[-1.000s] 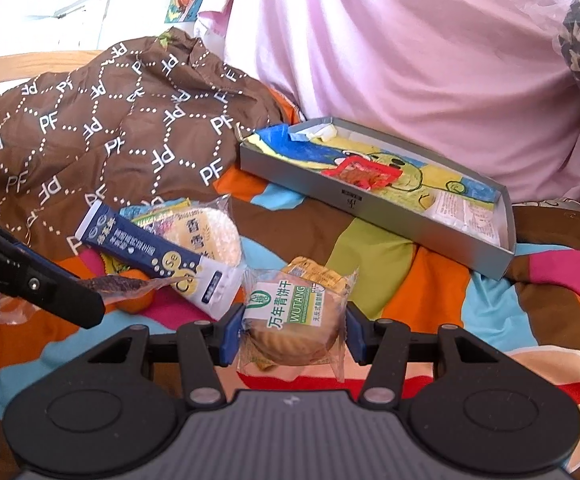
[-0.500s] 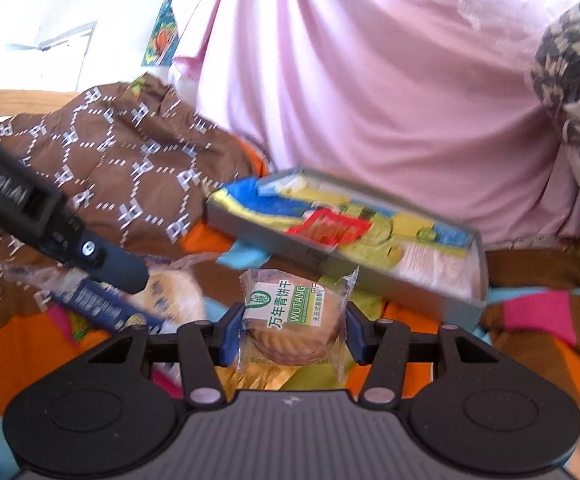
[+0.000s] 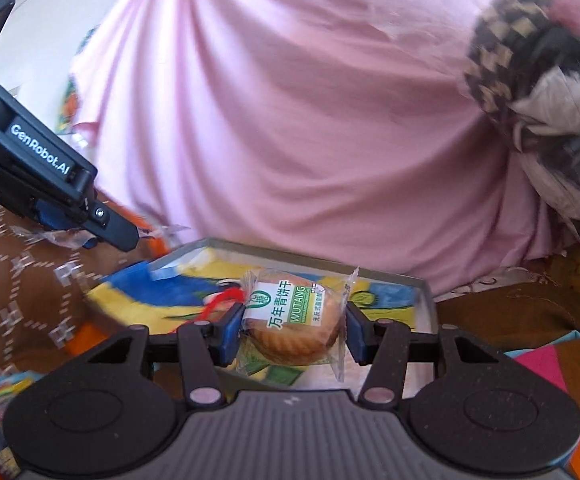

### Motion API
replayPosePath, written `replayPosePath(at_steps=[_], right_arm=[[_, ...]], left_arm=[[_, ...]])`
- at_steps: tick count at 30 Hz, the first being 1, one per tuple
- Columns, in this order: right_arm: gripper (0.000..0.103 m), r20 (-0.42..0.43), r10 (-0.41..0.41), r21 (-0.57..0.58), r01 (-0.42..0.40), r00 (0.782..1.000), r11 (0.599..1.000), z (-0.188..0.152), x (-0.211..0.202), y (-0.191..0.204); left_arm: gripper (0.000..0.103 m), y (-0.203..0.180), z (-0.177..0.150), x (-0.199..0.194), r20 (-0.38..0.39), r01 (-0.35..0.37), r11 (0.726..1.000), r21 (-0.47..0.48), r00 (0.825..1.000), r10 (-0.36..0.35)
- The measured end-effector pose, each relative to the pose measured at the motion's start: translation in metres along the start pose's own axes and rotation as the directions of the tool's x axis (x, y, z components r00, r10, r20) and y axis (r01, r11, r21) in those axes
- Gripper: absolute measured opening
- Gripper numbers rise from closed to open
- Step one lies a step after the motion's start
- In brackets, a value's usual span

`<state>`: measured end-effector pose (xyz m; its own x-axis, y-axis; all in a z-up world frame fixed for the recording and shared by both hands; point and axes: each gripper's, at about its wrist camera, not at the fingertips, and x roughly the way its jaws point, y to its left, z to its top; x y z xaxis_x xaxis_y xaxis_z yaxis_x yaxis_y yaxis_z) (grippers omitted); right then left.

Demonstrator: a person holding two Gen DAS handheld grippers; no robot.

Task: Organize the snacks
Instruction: 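Lower the cake into the tray and open the right tool while the left tool drops the jerky packet in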

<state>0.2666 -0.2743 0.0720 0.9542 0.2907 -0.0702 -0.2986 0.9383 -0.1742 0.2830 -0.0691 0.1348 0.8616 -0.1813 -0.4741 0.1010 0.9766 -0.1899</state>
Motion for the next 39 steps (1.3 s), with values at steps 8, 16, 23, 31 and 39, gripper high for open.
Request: replayPosePath(at_steps=[8, 16, 23, 31, 39], right_arm=[[0.056, -0.016, -0.077, 0.076, 0.078, 0.997, 0.994, -0.005, 0.037, -0.036], [0.056, -0.100, -0.090, 0.134, 0.103, 0.991, 0.986, -0.020, 0.056, -0.058], [0.062, -0.120, -0.079, 0.121, 0.094, 0.990, 0.988, -0.020, 0.061, -0.056], [0.083, -0.110, -0.111, 0.114, 0.123, 0.988, 0.986, -0.018, 0.057, -0.054], [0.098, -0.072, -0.149, 0.113, 0.157, 0.986, 0.981, -0.004, 0.042, -0.053]], left_arm=[[0.049, -0.029, 0.026, 0.081, -0.023, 0.030, 1.000, -0.005, 0.999, -0.030], [0.049, -0.042, 0.014, 0.140, -0.083, 0.035, 0.999, -0.023, 0.996, -0.037], [0.050, -0.042, 0.008, 0.155, -0.103, 0.031, 0.999, 0.006, 0.994, -0.030], [0.065, -0.034, 0.011, 0.149, -0.106, 0.018, 0.998, -0.068, 0.994, -0.025], [0.086, -0.023, 0.012, 0.118, -0.045, -0.012, 0.990, -0.143, 0.999, 0.006]])
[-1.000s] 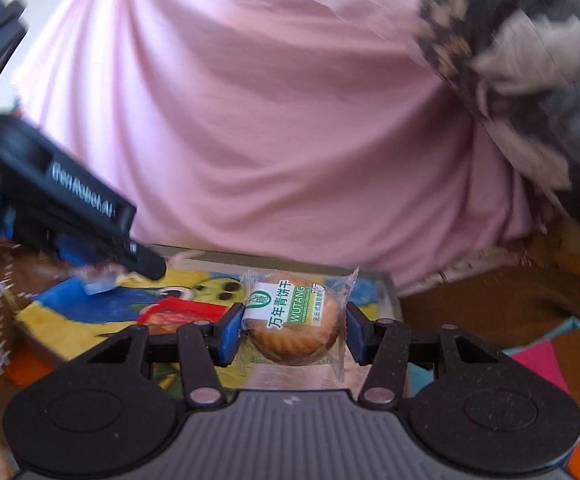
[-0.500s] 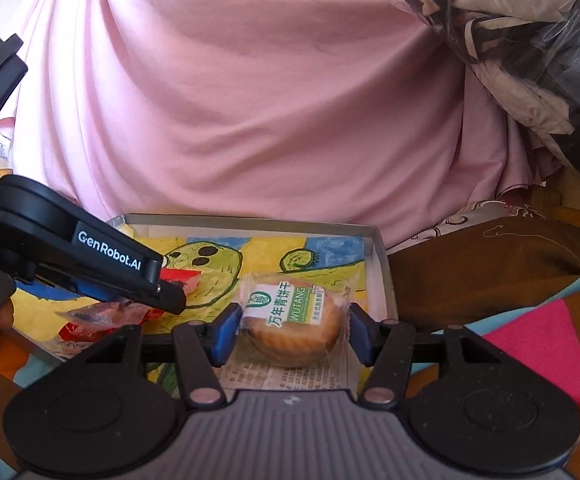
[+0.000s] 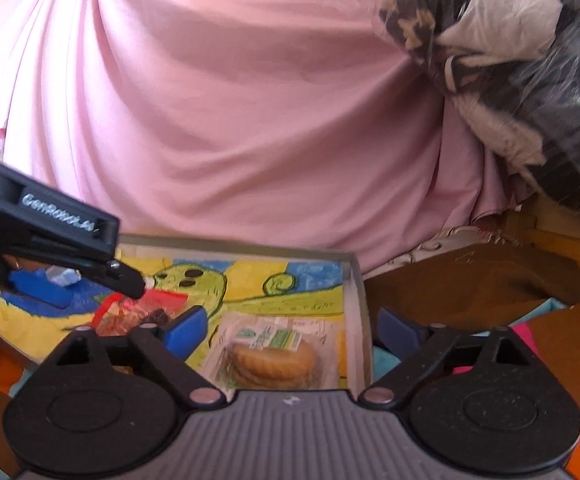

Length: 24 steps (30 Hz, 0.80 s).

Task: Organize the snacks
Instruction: 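Lower the cake into the tray and open the right tool while the left tool drops the jerky packet in, then withdraw both tools from the tray back toward the snack pile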

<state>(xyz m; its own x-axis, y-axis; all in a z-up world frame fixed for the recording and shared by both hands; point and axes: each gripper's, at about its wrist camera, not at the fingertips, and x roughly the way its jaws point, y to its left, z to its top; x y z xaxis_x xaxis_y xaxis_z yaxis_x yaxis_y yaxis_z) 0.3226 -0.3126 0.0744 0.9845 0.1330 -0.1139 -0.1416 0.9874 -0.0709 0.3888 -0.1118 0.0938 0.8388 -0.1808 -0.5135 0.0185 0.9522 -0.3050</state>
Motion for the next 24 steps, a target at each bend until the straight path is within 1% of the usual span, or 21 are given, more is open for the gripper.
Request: replayPosePath(at_steps=[4, 10, 15, 20, 24], right_arm=[[0.103, 0.027, -0.009, 0.010, 0.009, 1.000, 1.000, 0.012, -0.013, 0.000], [0.103, 0.068, -0.009, 0.012, 0.008, 0.998, 1.000, 0.032, -0.041, 0.005], [0.103, 0.099, 0.000, 0.014, -0.001, 0.995, 1.000, 0.045, -0.070, 0.014], [0.103, 0.112, 0.015, 0.017, -0.017, 0.994, 1.000, 0.054, -0.099, 0.023], [0.103, 0.120, 0.031, 0.018, -0.033, 0.992, 0.999, 0.057, -0.121, 0.030]], left_arm=[[0.092, 0.005, 0.001, -0.023, 0.050, -0.023, 1.000, -0.016, 0.998, 0.024], [0.095, 0.012, 0.002, -0.060, 0.092, -0.034, 0.999, -0.007, 0.995, 0.035], [0.099, 0.023, -0.007, -0.097, 0.132, -0.039, 0.999, -0.018, 0.990, 0.041], [0.100, 0.036, -0.019, -0.130, 0.157, -0.059, 0.998, -0.030, 0.986, 0.063], [0.101, 0.047, -0.031, -0.154, 0.155, -0.073, 0.996, -0.059, 0.985, 0.081]])
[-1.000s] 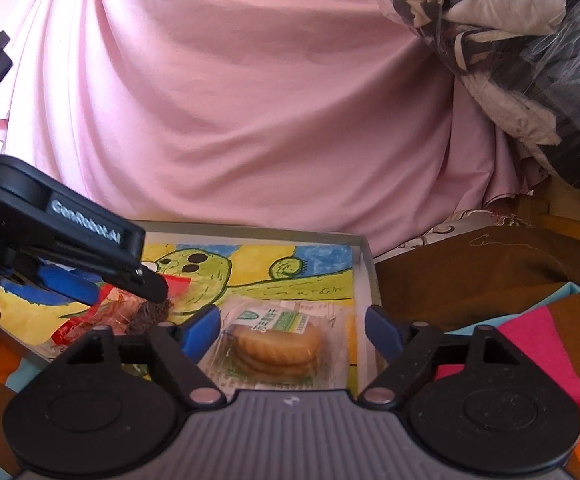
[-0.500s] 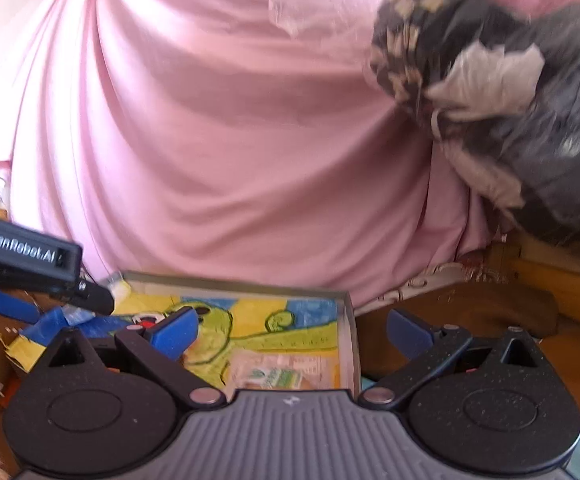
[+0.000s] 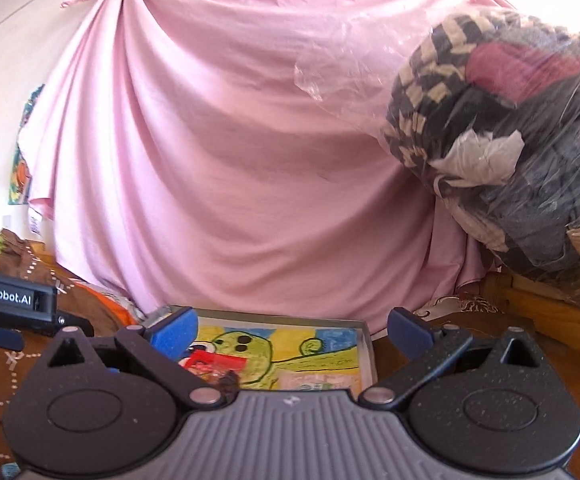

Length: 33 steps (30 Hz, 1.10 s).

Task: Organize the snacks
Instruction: 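Withdraw both tools from the tray back toward the snack pile, then move the right tool to the gold foil packet while the left tool approaches the mandarin orange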

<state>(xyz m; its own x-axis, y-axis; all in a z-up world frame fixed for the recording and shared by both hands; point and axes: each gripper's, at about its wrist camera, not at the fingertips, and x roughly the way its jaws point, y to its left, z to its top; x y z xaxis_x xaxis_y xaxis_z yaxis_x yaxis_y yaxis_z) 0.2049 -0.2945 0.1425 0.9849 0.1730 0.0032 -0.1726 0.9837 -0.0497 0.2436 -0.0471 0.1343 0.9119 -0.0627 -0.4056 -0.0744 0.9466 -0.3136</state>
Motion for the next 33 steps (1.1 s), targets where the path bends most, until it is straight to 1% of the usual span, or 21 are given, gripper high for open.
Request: replayPosePath(at_steps=[6, 11, 15, 20, 25, 33], right_arm=[[0.103, -0.012, 0.022, -0.015, -0.022, 1.000, 1.000, -0.001, -0.026, 0.014], [0.103, -0.039, 0.035, -0.028, -0.036, 0.999, 0.999, -0.011, -0.046, 0.023], [0.103, -0.064, 0.045, -0.049, -0.048, 0.997, 0.998, -0.022, -0.061, 0.029], [0.103, -0.101, 0.063, -0.083, -0.072, 0.993, 0.994, -0.035, -0.077, 0.037], [0.103, -0.137, 0.076, -0.100, -0.090, 0.988, 0.991, -0.043, -0.092, 0.041], [0.103, -0.240, 0.082, -0.101, -0.109, 0.967, 0.989, -0.060, -0.111, 0.041]], left_arm=[[0.101, 0.016, -0.013, -0.029, -0.018, -0.017, 1.000, -0.009, 1.000, 0.016], [0.102, 0.024, -0.028, -0.047, -0.036, -0.022, 1.000, 0.020, 0.999, 0.022], [0.102, 0.031, -0.042, -0.058, -0.080, -0.017, 1.000, 0.010, 0.997, 0.017], [0.102, 0.036, -0.058, -0.070, -0.117, -0.007, 1.000, 0.003, 0.993, 0.007], [0.102, 0.040, -0.070, -0.084, -0.125, 0.002, 0.999, 0.046, 0.992, 0.004], [0.102, 0.050, -0.092, -0.099, -0.154, 0.016, 0.989, 0.150, 0.988, 0.007]])
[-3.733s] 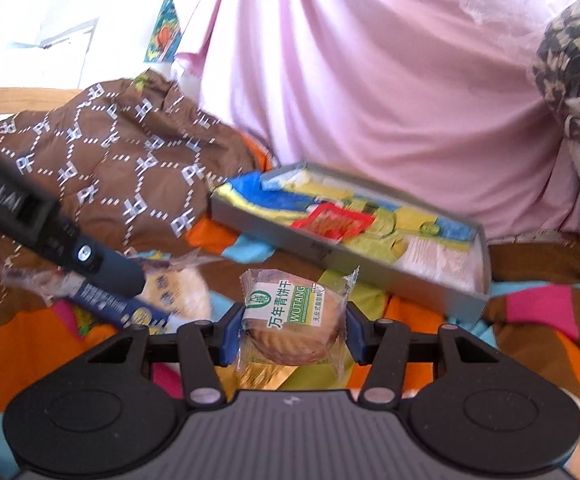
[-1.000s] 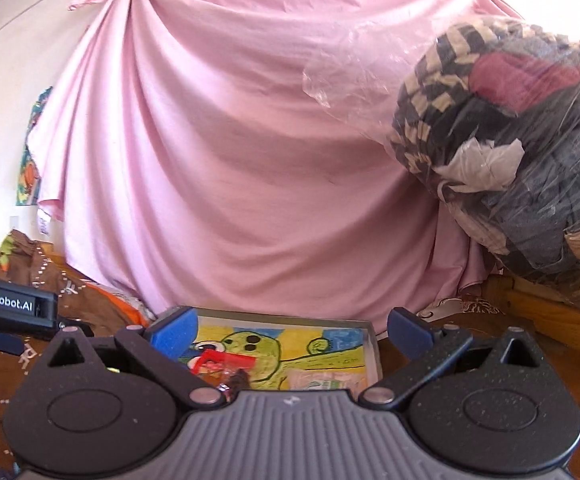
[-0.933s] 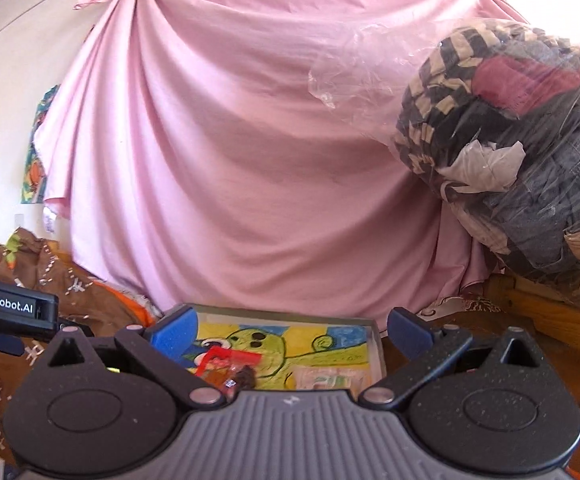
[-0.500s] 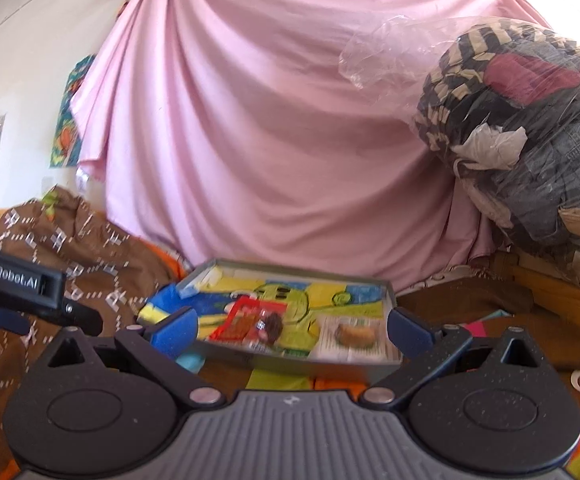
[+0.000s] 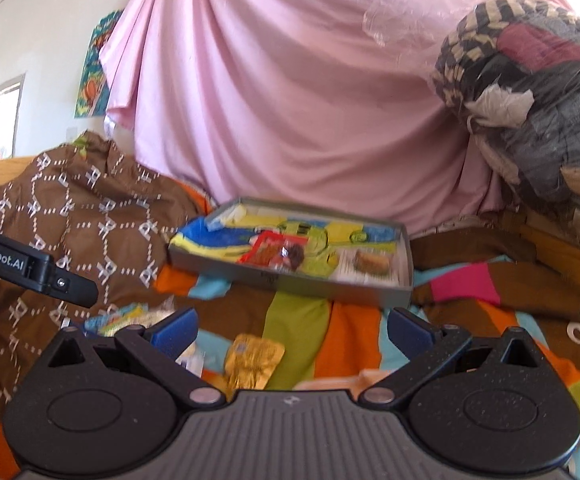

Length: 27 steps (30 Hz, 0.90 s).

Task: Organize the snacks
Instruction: 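Move the right tool to the gold foil packet while the left tool approaches the mandarin orange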

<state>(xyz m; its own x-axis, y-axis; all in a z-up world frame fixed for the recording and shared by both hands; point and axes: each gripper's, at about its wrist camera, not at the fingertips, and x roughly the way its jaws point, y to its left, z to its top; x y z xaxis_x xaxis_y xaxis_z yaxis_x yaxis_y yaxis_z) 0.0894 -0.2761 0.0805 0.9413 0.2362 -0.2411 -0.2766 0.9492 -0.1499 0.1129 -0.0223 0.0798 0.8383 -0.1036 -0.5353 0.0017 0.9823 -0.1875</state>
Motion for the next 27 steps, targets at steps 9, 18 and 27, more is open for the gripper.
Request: replayPosePath(at_steps=[9, 18, 27], right_arm=[[0.103, -0.227, 0.048, -0.036, -0.057, 0.973, 0.998, -0.021, 0.011, 0.010], [0.103, -0.341, 0.112, -0.026, -0.129, 0.933, 0.991, -0.033, 0.027, 0.020], [0.103, -0.378, 0.153, -0.026, -0.175, 0.913, 0.984, -0.039, 0.038, 0.025]], left_arm=[[0.102, 0.006, -0.033, -0.002, -0.067, -0.009, 0.995, 0.098, 0.998, 0.016], [0.102, 0.013, -0.051, 0.011, -0.161, -0.028, 0.997, 0.073, 0.986, 0.040], [0.102, 0.018, -0.053, 0.030, -0.225, -0.056, 0.998, 0.035, 0.972, 0.063]])
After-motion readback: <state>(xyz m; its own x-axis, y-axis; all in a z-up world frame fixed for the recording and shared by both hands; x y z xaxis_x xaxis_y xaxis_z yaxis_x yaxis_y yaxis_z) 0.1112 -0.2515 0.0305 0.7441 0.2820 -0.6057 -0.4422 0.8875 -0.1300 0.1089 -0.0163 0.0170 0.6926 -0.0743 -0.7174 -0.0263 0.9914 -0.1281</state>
